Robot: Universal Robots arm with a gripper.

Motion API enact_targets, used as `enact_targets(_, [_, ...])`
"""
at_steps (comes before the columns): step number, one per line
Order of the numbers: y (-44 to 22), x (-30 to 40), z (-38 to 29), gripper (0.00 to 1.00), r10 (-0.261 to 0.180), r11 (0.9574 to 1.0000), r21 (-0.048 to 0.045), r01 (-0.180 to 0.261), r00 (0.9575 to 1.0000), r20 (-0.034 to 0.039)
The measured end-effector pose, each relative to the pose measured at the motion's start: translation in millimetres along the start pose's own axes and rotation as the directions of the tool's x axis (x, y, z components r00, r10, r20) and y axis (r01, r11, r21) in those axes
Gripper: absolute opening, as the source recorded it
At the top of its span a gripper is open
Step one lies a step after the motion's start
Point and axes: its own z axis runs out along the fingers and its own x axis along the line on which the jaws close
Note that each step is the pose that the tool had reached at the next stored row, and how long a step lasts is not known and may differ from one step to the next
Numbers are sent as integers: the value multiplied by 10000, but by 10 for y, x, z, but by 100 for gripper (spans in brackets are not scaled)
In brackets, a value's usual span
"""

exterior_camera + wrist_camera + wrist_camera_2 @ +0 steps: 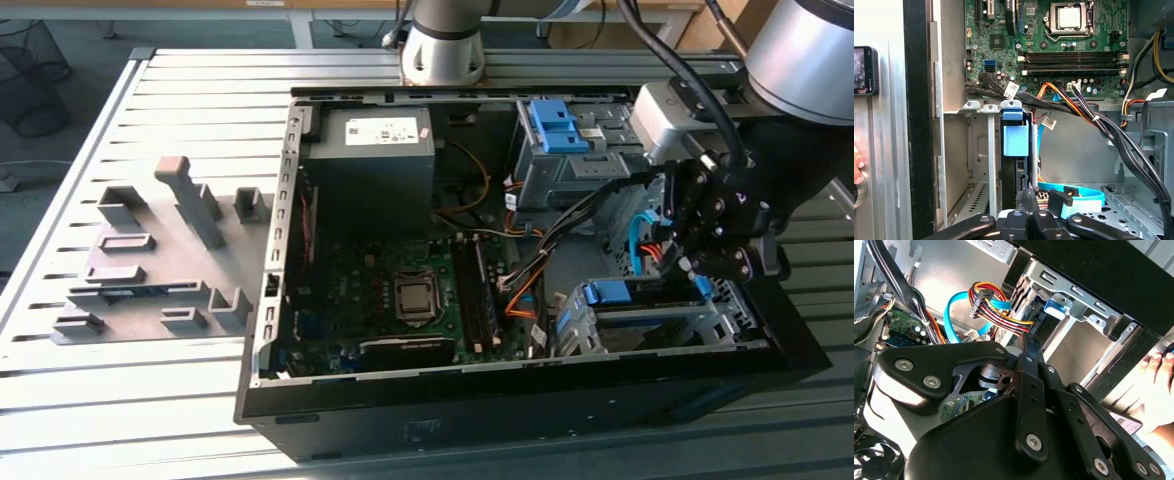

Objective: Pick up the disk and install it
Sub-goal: 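Insert the first disk wire, then insert the second disk wire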

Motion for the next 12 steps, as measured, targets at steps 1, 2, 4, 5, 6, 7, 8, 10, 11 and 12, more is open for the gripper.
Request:
enact_targets(1, [0,0,-1,11,0,10000,0,0,10000,0])
enact_targets(2, [0,0,-2,11,0,10000,0,0,10000,0])
enact_targets(4, [0,0,-3,11,0,10000,0,0,10000,0])
enact_targets(5, [0,0,-3,11,0,10000,0,0,10000,0])
enact_targets(6, [0,0,-3,11,0,10000,0,0,10000,0])
enact_targets(7, [0,0,-5,11,0,10000,0,0,10000,0])
enact_targets(8, [0,0,-5,11,0,10000,0,0,10000,0])
enact_targets(10, [3,0,-7,11,-1,10000,0,1,10000,-2])
enact_targets(11, [7,2,-7,11,-1,10000,0,1,10000,-2])
enact_targets(12, [13,3,-7,11,0,10000,0,0,10000,-1])
